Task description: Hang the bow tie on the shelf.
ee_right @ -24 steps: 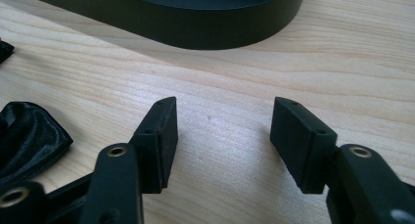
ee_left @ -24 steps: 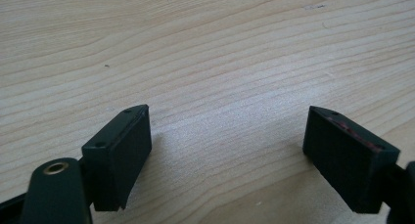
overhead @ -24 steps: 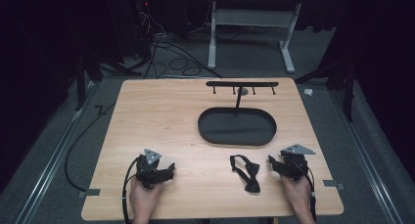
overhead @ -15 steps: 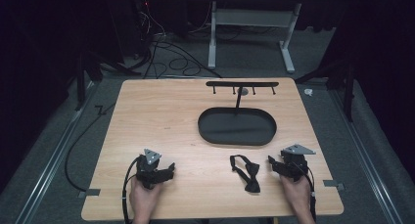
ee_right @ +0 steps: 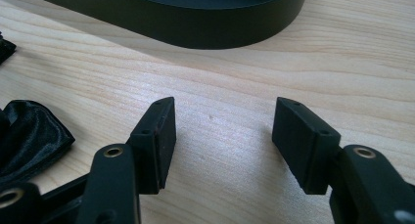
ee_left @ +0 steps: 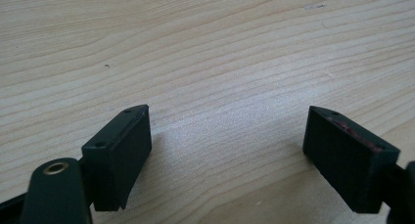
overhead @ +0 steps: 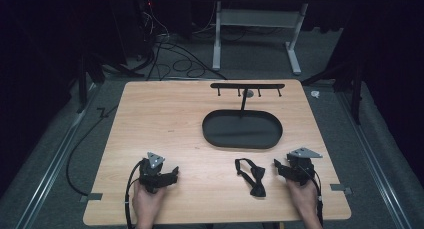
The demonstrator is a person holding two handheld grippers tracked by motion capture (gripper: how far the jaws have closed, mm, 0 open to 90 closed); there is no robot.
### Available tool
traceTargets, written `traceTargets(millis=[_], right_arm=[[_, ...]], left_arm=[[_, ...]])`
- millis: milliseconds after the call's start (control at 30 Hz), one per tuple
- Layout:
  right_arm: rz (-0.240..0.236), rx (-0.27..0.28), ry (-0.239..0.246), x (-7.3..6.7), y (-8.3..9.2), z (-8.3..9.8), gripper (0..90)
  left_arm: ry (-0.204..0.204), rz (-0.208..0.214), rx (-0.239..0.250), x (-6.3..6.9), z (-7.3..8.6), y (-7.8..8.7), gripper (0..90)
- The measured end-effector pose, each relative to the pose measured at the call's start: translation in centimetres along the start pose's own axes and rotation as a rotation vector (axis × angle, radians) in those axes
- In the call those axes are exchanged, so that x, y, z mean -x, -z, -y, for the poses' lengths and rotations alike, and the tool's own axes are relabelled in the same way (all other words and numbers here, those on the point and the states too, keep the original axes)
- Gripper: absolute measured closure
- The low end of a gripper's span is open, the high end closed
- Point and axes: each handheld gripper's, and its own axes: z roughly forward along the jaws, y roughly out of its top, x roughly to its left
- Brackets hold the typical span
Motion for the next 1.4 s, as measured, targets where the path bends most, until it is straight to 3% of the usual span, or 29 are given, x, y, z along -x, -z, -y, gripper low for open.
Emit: traceTargets(millis=[500,733,933,1100,1400], right_arm=[[-0.018,0.004,0.024,-0.1,0.1,0.0,47.4],[-0.018,0.016,0.009,-0.1,0.4,0.2,49.6],[-0.052,0.04,-0.011,-0.5,1.0,0.2,52.3],[-0.079,0.069,0.005,-0.9,1.7,-0.4,54.4],[-0.126,0.076,0.034,-2.2,2.5,-1.4,55.6]], left_arm=[[-0.001,0.001,-0.002,0.0,0.0,0.0,18.7],[0.0,0.0,0.0,0.0,0.0,0.0,18.7],[0.0,0.0,0.0,0.0,0.0,0.0,18.7],[0.0,0.0,0.0,0.0,0.0,0.0,18.6],[0.001,0.002,-0.001,0.0,0.0,0.0,18.7]])
